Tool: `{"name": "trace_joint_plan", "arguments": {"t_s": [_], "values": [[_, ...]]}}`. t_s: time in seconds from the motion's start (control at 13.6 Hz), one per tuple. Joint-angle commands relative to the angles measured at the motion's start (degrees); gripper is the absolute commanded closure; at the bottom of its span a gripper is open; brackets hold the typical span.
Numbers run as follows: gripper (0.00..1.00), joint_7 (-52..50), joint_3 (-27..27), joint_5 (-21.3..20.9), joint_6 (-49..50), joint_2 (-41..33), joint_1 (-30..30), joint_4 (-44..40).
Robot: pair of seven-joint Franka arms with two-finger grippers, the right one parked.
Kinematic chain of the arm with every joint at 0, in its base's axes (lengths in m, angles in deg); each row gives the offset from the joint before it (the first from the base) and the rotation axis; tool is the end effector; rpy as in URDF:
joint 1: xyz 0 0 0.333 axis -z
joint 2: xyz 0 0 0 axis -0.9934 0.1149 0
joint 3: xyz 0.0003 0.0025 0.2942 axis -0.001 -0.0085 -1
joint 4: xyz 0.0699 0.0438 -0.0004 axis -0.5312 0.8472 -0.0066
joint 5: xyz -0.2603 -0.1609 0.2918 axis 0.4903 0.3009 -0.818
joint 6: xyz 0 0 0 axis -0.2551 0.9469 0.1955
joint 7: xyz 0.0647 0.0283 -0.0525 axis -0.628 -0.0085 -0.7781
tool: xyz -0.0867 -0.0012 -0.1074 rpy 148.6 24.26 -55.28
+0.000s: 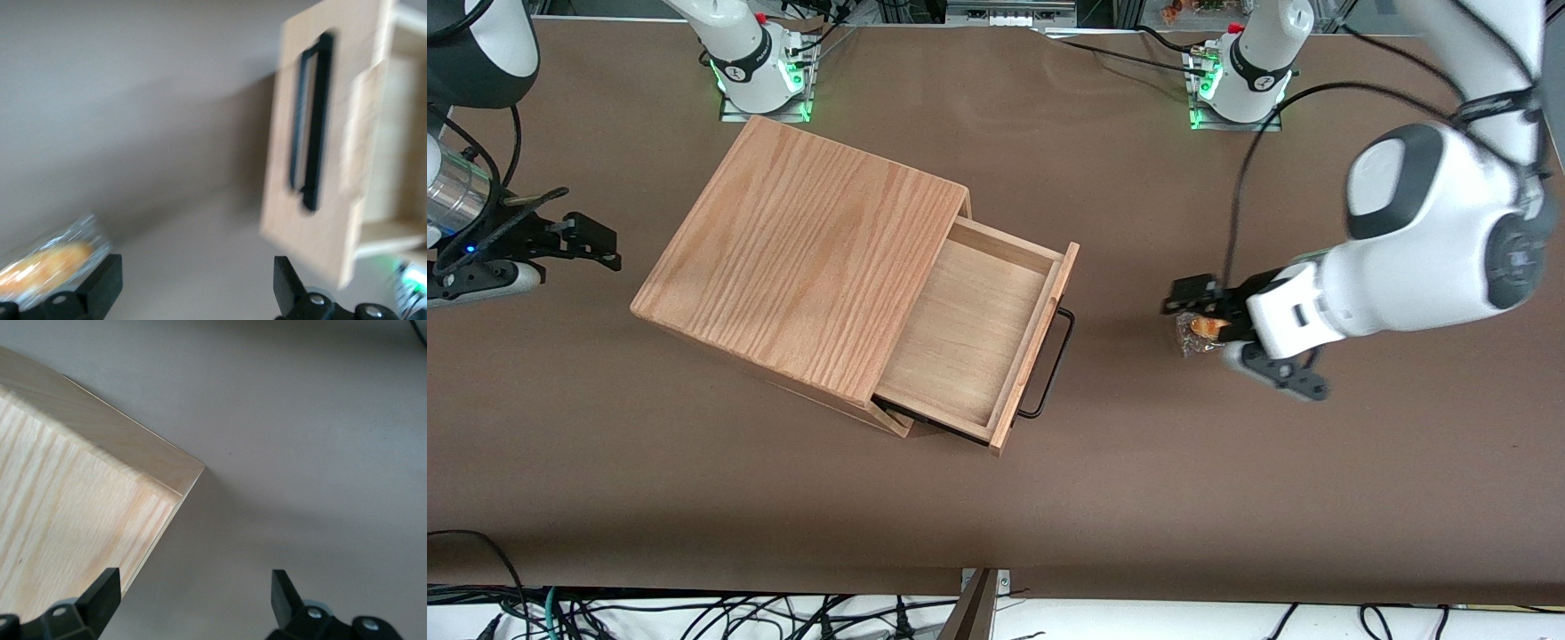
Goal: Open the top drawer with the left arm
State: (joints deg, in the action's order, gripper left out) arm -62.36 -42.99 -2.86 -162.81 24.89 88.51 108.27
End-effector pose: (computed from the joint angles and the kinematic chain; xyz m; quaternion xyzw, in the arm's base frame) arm 0.6712 -0.1852 0.4503 0.9718 -0.1384 -0.0656 0.1795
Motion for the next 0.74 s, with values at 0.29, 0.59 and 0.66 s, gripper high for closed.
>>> {"name": "trace_joint_plan", "arguments": {"t_s": [0.29,0.59,0.66], "values": [[0.00,0.5,0.4,-19.3,14.2,-9.4,-3.1,0.8],[0.00,-0.3,0.0,-19.5,10.3,-13.9,-5.0,4.1],[0.00,-0.3,-0.8,-19.8,6.7,-16.0,-4.8,7.4]]}}
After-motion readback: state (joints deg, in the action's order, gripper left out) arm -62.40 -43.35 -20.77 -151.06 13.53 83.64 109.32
